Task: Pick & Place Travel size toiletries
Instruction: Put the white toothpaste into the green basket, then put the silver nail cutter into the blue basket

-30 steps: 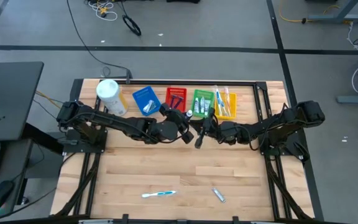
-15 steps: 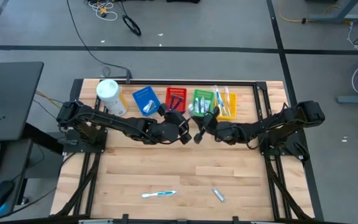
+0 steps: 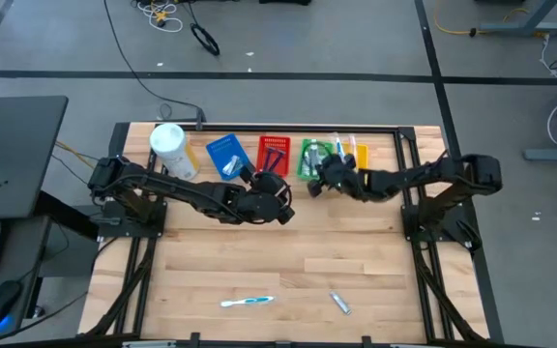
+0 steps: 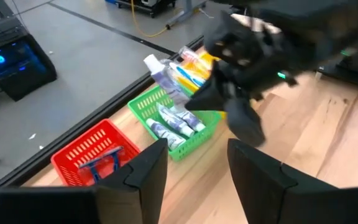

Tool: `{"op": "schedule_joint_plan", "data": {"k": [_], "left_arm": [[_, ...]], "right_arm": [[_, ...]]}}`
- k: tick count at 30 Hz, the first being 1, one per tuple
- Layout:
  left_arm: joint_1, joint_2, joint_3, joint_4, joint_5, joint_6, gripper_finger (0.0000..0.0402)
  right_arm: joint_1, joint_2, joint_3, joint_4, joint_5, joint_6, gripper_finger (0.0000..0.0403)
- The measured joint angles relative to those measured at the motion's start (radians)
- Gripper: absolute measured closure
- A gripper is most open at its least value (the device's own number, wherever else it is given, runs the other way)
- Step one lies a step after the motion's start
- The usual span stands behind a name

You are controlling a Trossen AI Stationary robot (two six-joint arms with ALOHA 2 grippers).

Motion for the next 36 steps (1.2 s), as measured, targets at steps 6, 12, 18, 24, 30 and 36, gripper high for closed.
{"op": "schedule_joint_plan", "data": {"k": [6,12,18,24,30,36], "left_arm": [[0.000,0.000,0.000,0.000,0.000,0.000,0.0228],[0.000,0.000,0.000,0.000,0.001,0.000,0.0230],[0.000,0.000,0.000,0.000,0.010,0.001,0.0230],[0.000,0.000,0.000,-0.006,0.087,0.004,0.0230],[-0.005,0.000,0.000,-0.036,0.348,0.014,0.0230],[-0.050,0.000,-0.016,-0.088,0.619,0.032,0.0230]], "right_arm": [[-0.126,0.000,0.000,-0.032,-0.235,0.011,0.0401],[-0.170,0.021,0.000,-0.066,-0.285,-0.011,0.0382],[-0.175,0.021,0.000,-0.059,-0.302,-0.050,0.0340],[-0.172,0.021,0.000,-0.063,-0.333,-0.072,0.0311],[-0.153,0.021,0.000,-0.066,-0.404,-0.087,0.0304],[-0.113,0.021,0.000,-0.023,-0.343,-0.165,0.0304]]}}
